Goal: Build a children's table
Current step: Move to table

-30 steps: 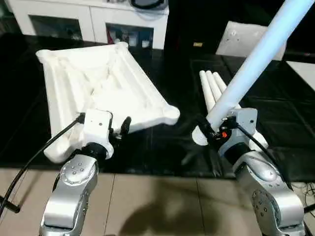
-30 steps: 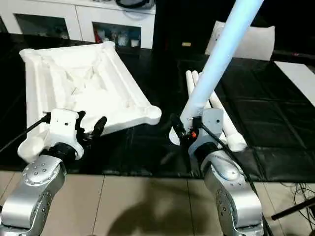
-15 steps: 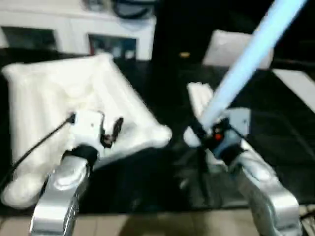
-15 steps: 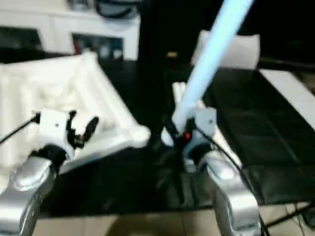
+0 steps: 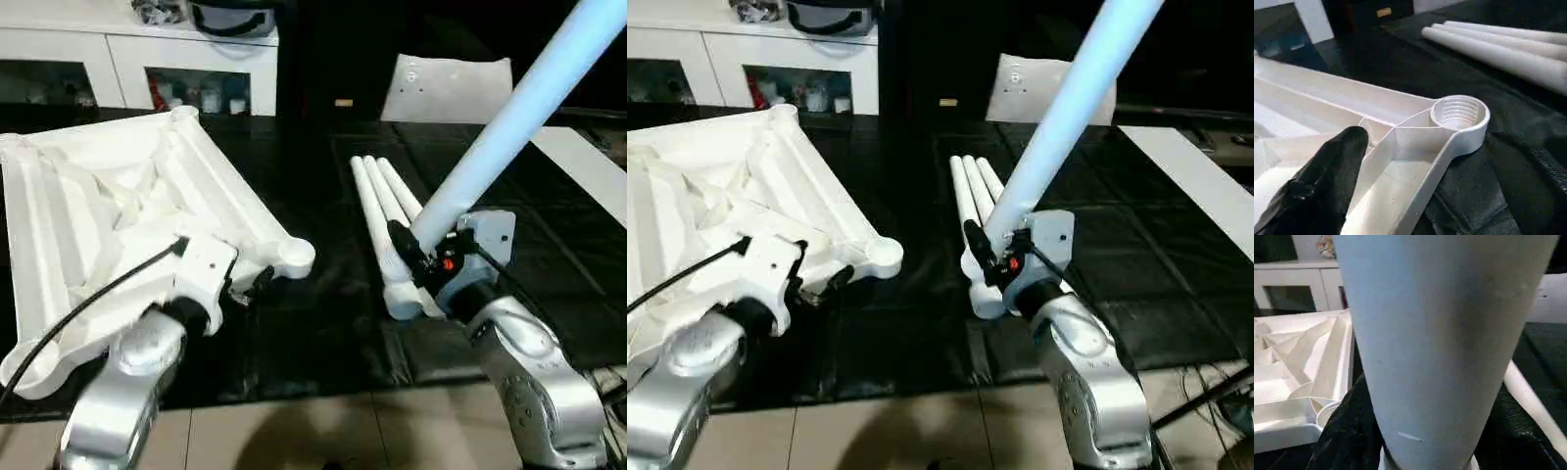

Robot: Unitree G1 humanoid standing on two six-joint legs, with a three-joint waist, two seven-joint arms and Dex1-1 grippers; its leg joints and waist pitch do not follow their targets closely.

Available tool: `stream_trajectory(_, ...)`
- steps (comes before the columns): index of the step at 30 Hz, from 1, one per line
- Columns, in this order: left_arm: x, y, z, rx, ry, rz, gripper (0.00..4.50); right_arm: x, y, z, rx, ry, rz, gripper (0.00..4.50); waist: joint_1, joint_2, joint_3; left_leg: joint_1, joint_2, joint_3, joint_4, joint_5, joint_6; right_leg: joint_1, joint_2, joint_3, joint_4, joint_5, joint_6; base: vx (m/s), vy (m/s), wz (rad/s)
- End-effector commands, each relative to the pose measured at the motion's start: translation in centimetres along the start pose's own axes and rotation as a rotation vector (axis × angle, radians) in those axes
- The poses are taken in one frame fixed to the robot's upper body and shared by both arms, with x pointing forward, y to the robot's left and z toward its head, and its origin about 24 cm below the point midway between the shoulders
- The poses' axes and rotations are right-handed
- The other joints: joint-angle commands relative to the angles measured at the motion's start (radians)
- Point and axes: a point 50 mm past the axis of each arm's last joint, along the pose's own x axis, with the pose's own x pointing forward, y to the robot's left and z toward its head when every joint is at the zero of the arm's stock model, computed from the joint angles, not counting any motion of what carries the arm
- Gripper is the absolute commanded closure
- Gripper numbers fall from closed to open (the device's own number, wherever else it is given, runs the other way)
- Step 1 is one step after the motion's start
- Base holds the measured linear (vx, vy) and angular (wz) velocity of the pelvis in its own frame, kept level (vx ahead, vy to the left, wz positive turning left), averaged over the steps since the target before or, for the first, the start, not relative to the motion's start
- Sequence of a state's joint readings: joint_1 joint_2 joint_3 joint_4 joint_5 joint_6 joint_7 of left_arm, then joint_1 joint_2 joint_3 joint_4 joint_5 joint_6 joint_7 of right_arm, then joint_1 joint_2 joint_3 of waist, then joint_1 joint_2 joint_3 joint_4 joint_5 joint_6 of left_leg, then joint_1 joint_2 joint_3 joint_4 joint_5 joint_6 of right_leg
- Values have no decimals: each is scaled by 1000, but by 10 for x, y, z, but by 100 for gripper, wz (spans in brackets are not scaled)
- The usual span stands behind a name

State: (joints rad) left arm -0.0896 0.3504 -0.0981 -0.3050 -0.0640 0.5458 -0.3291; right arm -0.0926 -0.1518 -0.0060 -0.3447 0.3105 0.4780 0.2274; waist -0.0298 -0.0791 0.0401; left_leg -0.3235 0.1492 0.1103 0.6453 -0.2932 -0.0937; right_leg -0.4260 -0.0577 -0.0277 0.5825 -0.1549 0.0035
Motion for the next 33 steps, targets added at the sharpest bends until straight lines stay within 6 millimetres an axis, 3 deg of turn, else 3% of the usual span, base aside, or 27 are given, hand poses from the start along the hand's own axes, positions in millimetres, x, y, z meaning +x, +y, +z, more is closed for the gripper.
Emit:
stream_trajectory(1, 3, 1, -2, -1, 24, -23, 17, 1, -5, 6, -12, -29, -10, 255, -11, 15, -34, -21, 30, -7, -95, -278, 29, 44, -48, 7, -105, -687, 15, -91, -10, -2)
stream_trajectory(3, 6, 6, -4, 5, 52, -31, 17, 1, -5, 7, -13, -30, -7, 255, -16, 23, -35, -27, 37, -6, -100, -264, 34, 49, -51, -3, -106, -631, -7, -67, -11, -1)
stream_trajectory(4, 6, 7, -4, 6, 53, -32, 17, 1, -5, 7, -13, -30, -7, 255, -21, 22, -33, -28, 37, -6, -101, -270, 34, 49, -51, -7, -108, -628, -11, -60, -12, 0)
stream_trajectory(8, 10, 20, -9, 33, 97, -22, 17, -1, -4, 5, -13, -27, -4, 255, -31, 33, -27, -21, 42, -8, -103, -307, 38, 52, -55, -32, -124, -653, -12, 0, 0, 0)
stream_trajectory(9, 11, 24, -9, 27, 102, -20, 17, -1, -3, 5, -13, -25, -2, 255, -35, 39, -27, -24, 48, -11, -107, -318, 37, 61, -59, -41, -126, -635, -16, 0, 0, 0)
stream_trajectory(13, 14, 31, -11, 42, 127, -22, 17, -2, -3, 4, -14, -20, 2, 255, -48, 49, -17, -10, 70, -19, -121, -415, 35, 78, -67, -79, -138, -578, -32, 0, 0, 0)
stream_trajectory(14, 15, 33, -12, 46, 130, -25, 17, -2, -3, 4, -14, -19, 3, 255, -48, 51, -13, -10, 70, -19, -123, -423, 36, 78, -67, -82, -140, -578, -30, 0, 0, 0)
stream_trajectory(17, 16, 34, -11, 44, 128, -31, 17, -2, -2, 4, -14, -17, 6, 255, -50, 54, -7, -8, 73, -19, -124, -449, 26, 85, -75, -109, -152, -627, 6, 0, 0, 0)
stream_trajectory(18, 17, 34, -11, 41, 127, -34, 17, -2, -2, 4, -14, -17, 8, 255, -49, 62, -2, -5, 86, -22, -134, -493, 23, 92, -73, -124, -147, -619, 15, 0, 0, 0)
stream_trajectory(19, 18, 35, -11, 36, 125, -39, 17, -2, -2, 4, -14, -17, 8, 255, -40, 74, 3, -40, 131, -37, -186, -583, 17, 140, -72, -106, -43, -468, -9, 0, 0, 0)
stream_trajectory(20, 18, 35, -11, 36, 125, -39, 17, -2, -2, 4, -14, -17, 8, 255, -18, 79, 4, -54, 158, -41, -219, -619, 18, 153, -73, -72, 42, -323, -33, -11, -55, 10)
stream_trajectory(21, 19, 36, -10, 32, 122, -39, 17, -2, -2, 4, -14, -17, 8, 255, 2, 57, 15, -28, 154, -9, -232, -632, 35, 114, -67, -30, 54, -270, -40, 19, -123, 20)
stream_trajectory(22, 21, 37, -10, 32, 121, -40, 36, -2, -2, 4, -14, -16, 10, 255, 11, 7, 27, 89, 12, 45, -33, -426, -1, -42, -46, -74, -199, -911, 93, 19, -123, 20)
stream_trajectory(23, 21, 37, -10, 32, 121, -40, 47, -2, -2, 4, -14, -16, 10, 255, -2, 9, 39, 167, -46, 72, 107, -278, 6, -151, -64, -98, -284, -1199, 127, 14, -139, 12)
stream_trajectory(24, 22, 37, -11, 32, 122, -45, 55, -2, -2, 4, -13, -15, 12, 255, -37, 13, 7, 94, -30, 47, 82, -206, 49, -35, -119, -106, -254, -1233, 129, 60, -14, -19)
stream_trajectory(25, 23, 38, -11, 30, 124, -53, 57, -1, -1, 4, -13, -13, 16, 255, -21, 61, -14, 62, 47, 20, -40, -277, 59, 87, -138, -145, -187, -879, 106, 60, -14, -19)
stream_trajectory(26, 23, 38, -12, 28, 125, -54, 68, -1, -1, 4, -12, -13, 17, 255, -22, 52, -11, -3, 98, -19, -82, -338, 65, 127, -110, -145, -115, -668, 109, 100, 47, -31)
stream_trajectory(27, 23, 39, -12, 25, 127, -57, 82, -1, -1, 4, -13, -11, 20, 255, 9, 89, -19, -4, 176, -59, -165, -449, 81, 132, -106, -70, 34, -151, 4, 0, 0, 0)
stream_trajectory(28, 23, 39, -12, 24, 128, -57, 94, -1, -1, 4, -13, -10, 21, 255, -6, 53, 0, 13, 146, -31, -176, -520, 78, 102, -103, -50, 15, -111, -50, 0, 0, 0)
stream_trajectory(29, 23, 40, -12, 23, 128, -56, 99, -1, -1, 4, -13, -10, 21, 255, 10, 44, 8, 20, 109, -16, -159, -516, 51, 97, -97, -56, -54, -371, -14, 28, -55, 12)
stream_trajectory(30, 23, 40, -13, 22, 128, -56, 101, -1, -1, 4, -13, -10, 21, 255, -8, 18, 36, 140, -25, 54, 31, -330, 32, -64, -67, -159, -263, -1004, 156, 0, 0, 0)
stream_trajectory(31, 23, 41, -12, 16, 123, -52, 101, -2, -1, 4, -12, -9, 22, 255, -64, 33, 1, 101, 2, 41, 17, -308, 61, 10, -78, -244, -272, -1005, 222, 0, 0, 0)
stream_trajectory(32, 23, 42, -12, 15, 120, -47, 101, -2, -1, 4, -12, -9, 23, 255, -66, 68, -10, 72, 52, 16, -22, -342, 63, 79, -79, -283, -241, -821, 226, 106, 42, -26)
stream_trajectory(33, 23, 42, -12, 15, 120, -46, 101, -2, -1, 4, -12, -9, 23, 255, -14, 92, -14, -44, 171, -64, -157, -488, 67, 174, -112, -95, 59, -180, 30, 172, 66, -24)
